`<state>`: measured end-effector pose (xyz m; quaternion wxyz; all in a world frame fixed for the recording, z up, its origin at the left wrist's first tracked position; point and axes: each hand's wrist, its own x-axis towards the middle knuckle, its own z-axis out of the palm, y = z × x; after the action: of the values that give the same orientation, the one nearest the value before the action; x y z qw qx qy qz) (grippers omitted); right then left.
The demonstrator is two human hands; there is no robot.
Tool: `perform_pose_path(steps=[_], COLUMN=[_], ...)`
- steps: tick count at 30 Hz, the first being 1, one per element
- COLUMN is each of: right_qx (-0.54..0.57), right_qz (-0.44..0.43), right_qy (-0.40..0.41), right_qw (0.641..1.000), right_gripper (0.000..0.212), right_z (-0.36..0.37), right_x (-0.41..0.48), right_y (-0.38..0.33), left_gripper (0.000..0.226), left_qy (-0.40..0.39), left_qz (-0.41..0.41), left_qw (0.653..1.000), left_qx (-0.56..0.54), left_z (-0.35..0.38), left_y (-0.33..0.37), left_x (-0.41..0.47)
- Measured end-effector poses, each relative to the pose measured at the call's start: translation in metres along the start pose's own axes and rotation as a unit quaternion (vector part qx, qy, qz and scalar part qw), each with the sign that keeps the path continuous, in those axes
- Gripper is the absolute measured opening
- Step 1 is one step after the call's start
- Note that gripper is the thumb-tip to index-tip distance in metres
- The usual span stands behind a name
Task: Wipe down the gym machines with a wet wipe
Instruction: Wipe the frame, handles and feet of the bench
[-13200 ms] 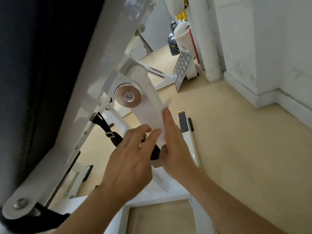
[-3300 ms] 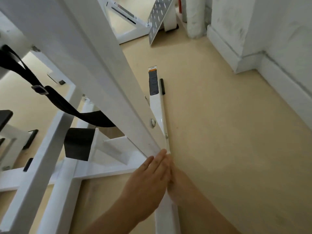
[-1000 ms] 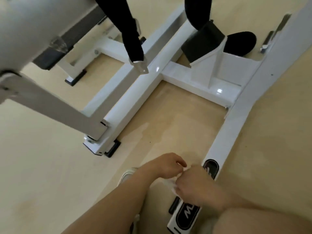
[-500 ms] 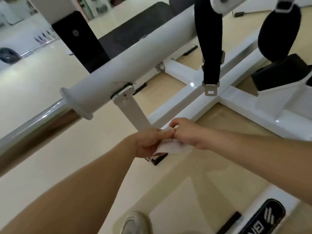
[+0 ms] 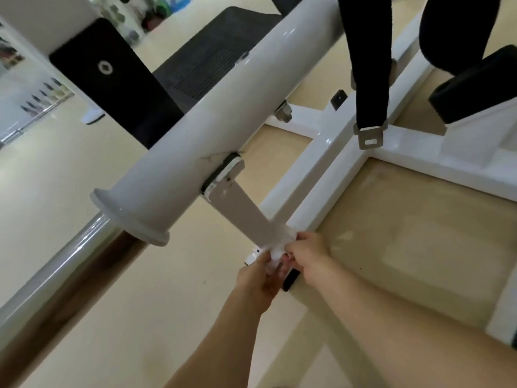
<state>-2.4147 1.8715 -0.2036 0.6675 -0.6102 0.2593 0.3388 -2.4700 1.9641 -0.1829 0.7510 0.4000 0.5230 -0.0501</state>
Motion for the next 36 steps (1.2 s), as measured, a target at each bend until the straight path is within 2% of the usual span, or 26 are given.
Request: perform_pose_path(steps=[2,5,8,11,13,15,17,20,24,26,28,30,31,32,33,34,35,36], right_qx=[0.054,0.109,0.158,0.225,0.229,0.237,0.244,0.237,0.308,0.341,0.331,0.299,0.276,0.252,0.231,0.218,0.211,0.207], right_qz=[0.014,-0.013,-0.047,-0.059,-0.08,-0.105,-0.146,-0.192,-0.141,-0.169,-0.266,-0.365,-0.403,-0.433,-0.456,-0.474,-0.492,-0.504], right_qy=[0.051,0.048,0.029,0.003,-0.009,-0.024,-0.043,-0.074,-0.09,-0.069,-0.044,-0.035,-0.037,-0.037,-0.032,-0.019,-0.002,0.014], right_qw=[0.997,0.993,0.986,0.973,0.97,0.966,0.958,0.95,0.937,0.922,0.904,0.881,0.872,0.865,0.859,0.853,0.845,0.838], right_gripper=[0.013,0.014,0.017,0.021,0.026,0.02,0.012,0.007,0.01,0.015,0.013,0.01,0.009,0.008,0.008,0.008,0.008,0.008], right_z=[0.011,0.02,0.028,0.04,0.046,0.05,0.053,0.054,0.037,0.023,0.012,0.007,0.007,0.009,0.011,0.013,0.016,0.018], right_x=[0.006,-0.006,-0.031,-0.057,-0.07,-0.081,-0.093,-0.107,-0.117,-0.126,-0.141,-0.16,-0.166,-0.171,-0.174,-0.175,-0.174,-0.172], right_y=[0.01,-0.003,-0.013,-0.019,-0.027,-0.036,-0.048,-0.065,-0.062,-0.067,-0.079,-0.095,-0.101,-0.106,-0.109,-0.111,-0.113,-0.113], left_gripper=[0.025,0.01,0.019,0.021,0.026,0.035,0.042,0.04,0.036,0.036,0.036,0.028,0.018,0.006,0.009,0.019,0.027,0.031], left_qy=[0.023,0.049,0.084,0.118,0.125,0.123,0.118,0.124,0.079,0.084,0.105,0.127,0.134,0.148,0.17,0.185,0.201,0.217], left_qz=[0.026,0.086,0.125,0.206,0.26,0.301,0.322,0.344,0.303,0.336,0.401,0.468,0.506,0.543,0.565,0.564,0.568,0.567], left_qw=[0.999,0.995,0.989,0.971,0.955,0.942,0.936,0.927,0.946,0.923,0.859,0.75,0.668,0.56,0.449,0.359,0.299,0.26], left_qx=[0.01,0.005,0.005,0.033,0.064,0.086,0.081,0.083,0.086,0.166,0.301,0.449,0.528,0.608,0.671,0.72,0.74,0.751], left_z=[0.002,0.01,0.015,0.015,0.015,0.019,0.023,0.031,0.034,0.039,0.048,0.052,0.051,0.05,0.047,0.044,0.041,0.041], left_y=[-0.002,0.0,0.004,0.01,0.015,0.023,0.033,0.044,0.035,0.03,0.032,0.043,0.05,0.057,0.064,0.07,0.077,0.084], left_x=[0.006,0.004,-0.013,-0.029,-0.043,-0.057,-0.074,-0.093,-0.111,-0.122,-0.141,-0.168,-0.182,-0.196,-0.211,-0.22,-0.228,-0.236])
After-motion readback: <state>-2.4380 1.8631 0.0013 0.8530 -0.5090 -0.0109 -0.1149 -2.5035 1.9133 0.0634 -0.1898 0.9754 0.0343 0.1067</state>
